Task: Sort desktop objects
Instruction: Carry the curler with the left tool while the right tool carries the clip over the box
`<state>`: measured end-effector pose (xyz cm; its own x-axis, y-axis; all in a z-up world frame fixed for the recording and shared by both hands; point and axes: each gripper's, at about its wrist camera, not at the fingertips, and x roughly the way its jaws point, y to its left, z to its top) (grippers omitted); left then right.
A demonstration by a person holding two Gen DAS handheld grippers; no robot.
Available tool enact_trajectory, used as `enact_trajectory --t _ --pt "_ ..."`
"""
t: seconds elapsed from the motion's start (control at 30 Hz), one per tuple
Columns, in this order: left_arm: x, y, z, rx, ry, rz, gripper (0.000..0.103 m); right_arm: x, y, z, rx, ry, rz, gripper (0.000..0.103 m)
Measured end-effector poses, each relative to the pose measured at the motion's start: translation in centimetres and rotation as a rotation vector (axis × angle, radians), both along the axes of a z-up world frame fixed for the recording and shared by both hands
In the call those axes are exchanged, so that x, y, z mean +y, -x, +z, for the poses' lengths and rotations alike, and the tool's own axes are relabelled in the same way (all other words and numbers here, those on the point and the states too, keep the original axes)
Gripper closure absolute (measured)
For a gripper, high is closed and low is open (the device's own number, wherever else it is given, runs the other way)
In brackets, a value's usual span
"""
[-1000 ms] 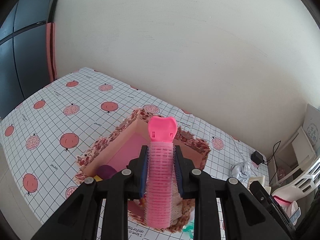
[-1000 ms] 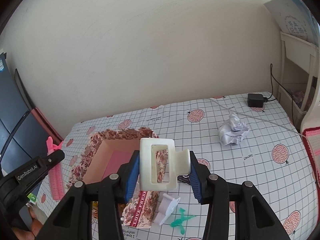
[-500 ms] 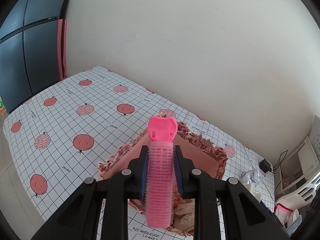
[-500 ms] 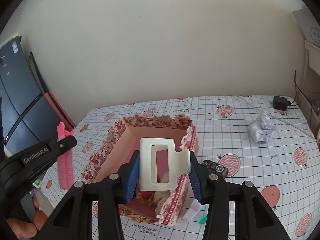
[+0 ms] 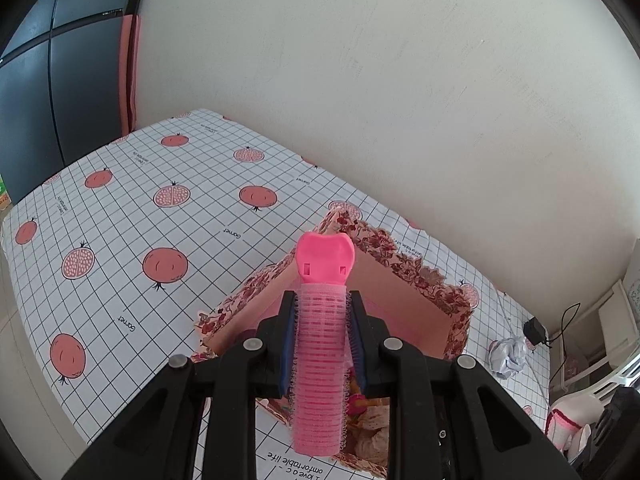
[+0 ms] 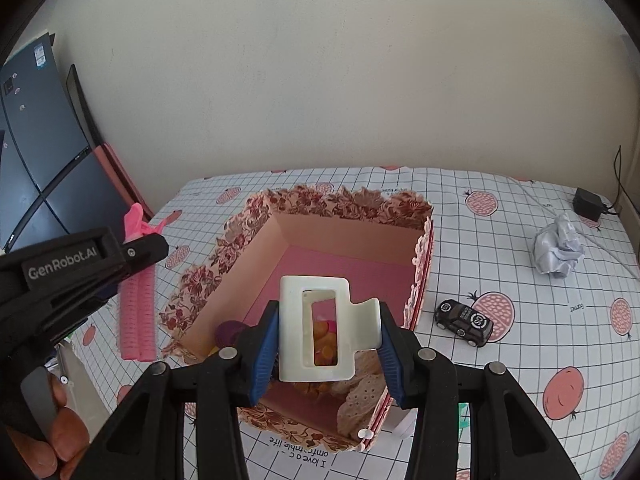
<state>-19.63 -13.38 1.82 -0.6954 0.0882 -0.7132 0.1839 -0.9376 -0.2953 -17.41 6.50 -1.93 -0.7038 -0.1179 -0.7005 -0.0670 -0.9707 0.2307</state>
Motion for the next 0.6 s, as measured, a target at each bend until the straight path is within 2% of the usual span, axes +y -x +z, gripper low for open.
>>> enact_trajectory --t 0.6 --pt "0.8 1.9 -4.6 -0.139 -0.019 0.035 0.078 0.0 1.3 -2.4 -0.077 -0.009 0.001 0.054"
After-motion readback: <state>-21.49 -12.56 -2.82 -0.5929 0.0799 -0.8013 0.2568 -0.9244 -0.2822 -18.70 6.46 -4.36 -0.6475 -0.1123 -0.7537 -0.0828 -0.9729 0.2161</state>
